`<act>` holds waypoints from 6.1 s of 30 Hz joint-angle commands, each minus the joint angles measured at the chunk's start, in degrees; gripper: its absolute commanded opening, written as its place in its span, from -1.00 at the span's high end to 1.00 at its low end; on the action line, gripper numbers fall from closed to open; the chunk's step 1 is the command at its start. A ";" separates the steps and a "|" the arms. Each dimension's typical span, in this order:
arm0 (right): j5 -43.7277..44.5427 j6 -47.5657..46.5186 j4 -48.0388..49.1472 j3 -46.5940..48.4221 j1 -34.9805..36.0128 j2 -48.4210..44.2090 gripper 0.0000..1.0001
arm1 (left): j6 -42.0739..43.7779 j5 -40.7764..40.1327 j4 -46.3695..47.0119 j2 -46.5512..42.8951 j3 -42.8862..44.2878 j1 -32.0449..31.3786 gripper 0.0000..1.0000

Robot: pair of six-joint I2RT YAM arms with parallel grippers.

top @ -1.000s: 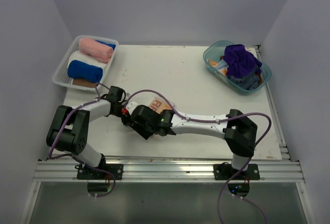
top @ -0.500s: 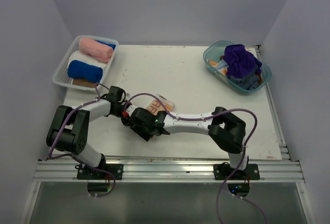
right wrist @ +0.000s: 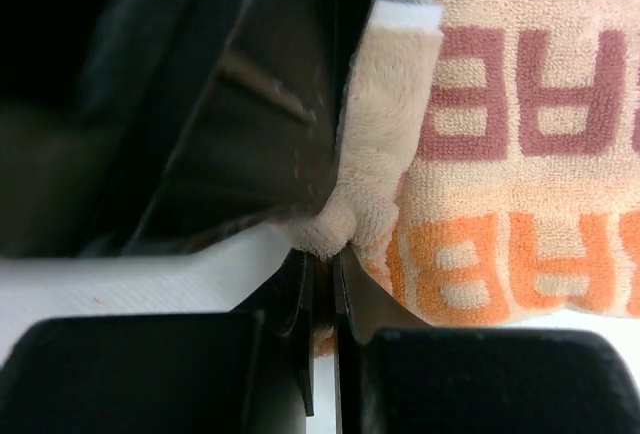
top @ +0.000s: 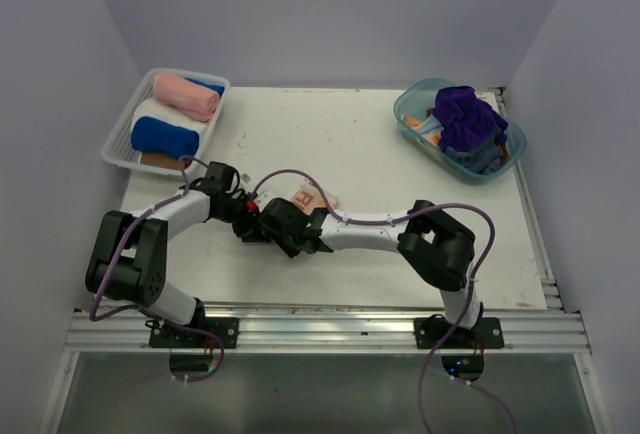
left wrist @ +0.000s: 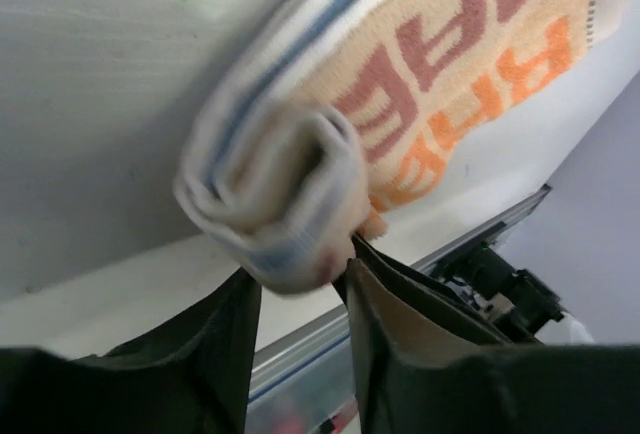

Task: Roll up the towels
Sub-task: Roll the towel

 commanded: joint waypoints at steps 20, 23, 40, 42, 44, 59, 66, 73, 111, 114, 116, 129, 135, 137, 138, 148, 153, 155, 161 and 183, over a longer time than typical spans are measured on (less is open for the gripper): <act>-55.34 31.42 17.81 -9.02 -15.35 -3.69 1.00 | 8.30 3.33 -5.85 -8.05 -1.06 2.70 -0.50; -57.46 35.29 22.55 -11.49 -16.41 -2.99 1.00 | 8.14 3.77 -4.72 -8.84 -3.08 2.70 -0.50; -59.84 47.77 36.19 -18.87 -18.25 0.09 1.00 | 1.90 1.40 4.34 -4.63 -4.23 0.94 0.01; -58.96 47.95 35.49 -18.79 -18.25 -0.61 0.89 | 1.63 1.04 3.38 -3.31 -3.44 0.67 0.23; -55.98 45.77 30.85 -18.17 -18.25 -3.07 0.43 | 1.80 0.08 1.79 -3.04 -1.86 0.67 0.34; 3.34 16.23 -14.08 0.71 -0.95 -15.48 -0.24 | -0.30 -2.21 -3.92 -5.06 0.96 0.59 0.37; 19.95 5.43 -18.65 11.69 10.29 -5.03 -0.23 | -0.48 -2.30 -4.27 -4.53 1.14 0.59 0.36; 24.01 1.55 -16.91 12.86 13.21 0.26 -0.22 | -0.39 -1.59 -4.10 -3.74 1.49 0.59 0.37; -23.35 27.29 21.42 -19.40 -5.95 -13.80 1.00 | 1.98 5.17 -3.04 -7.26 3.69 1.12 -0.50; -26.60 29.23 24.49 -21.41 -7.18 -13.63 1.00 | 2.16 5.09 -2.08 -6.56 3.16 0.50 -0.50; -29.32 31.68 28.44 -22.74 -8.67 -13.28 1.00 | 2.59 5.44 -1.73 -5.59 2.72 -0.03 -0.49; -38.65 38.02 38.04 -29.24 -12.63 -10.20 1.00 | 3.30 3.07 -0.50 -3.48 -0.18 -2.13 -0.49; -37.86 37.84 36.72 -29.42 -12.81 -10.46 1.00 | 2.24 2.10 2.32 -0.67 -0.10 -4.95 -0.44; -37.86 37.76 35.49 -28.64 -12.81 -10.64 0.99 | 1.81 1.49 2.58 0.47 0.17 -6.27 -0.27; -37.86 37.06 34.36 -28.11 -12.81 -10.81 0.83 | 1.63 1.40 2.67 0.74 0.08 -6.53 -0.18; -28.31 29.06 8.10 -21.08 -14.47 -26.18 -0.44 | 1.63 -0.27 -0.05 -0.58 0.96 -6.71 0.24; -18.45 27.12 -0.80 -20.90 -17.63 -29.80 -0.36 | 1.63 -0.36 -0.41 -1.10 1.05 -6.71 0.26; -15.38 26.95 -4.14 -20.20 -18.60 -28.40 -0.24 | 1.54 -0.36 -0.49 -1.28 1.05 -6.71 0.26; -12.90 26.77 -7.67 -18.35 -19.57 -22.25 -0.12 | 1.72 -0.45 -1.28 -1.72 1.49 -6.62 0.27; -10.00 18.60 -9.69 -9.56 -21.59 -9.05 1.00 | 4.72 -1.06 -6.04 2.32 5.00 -6.88 0.33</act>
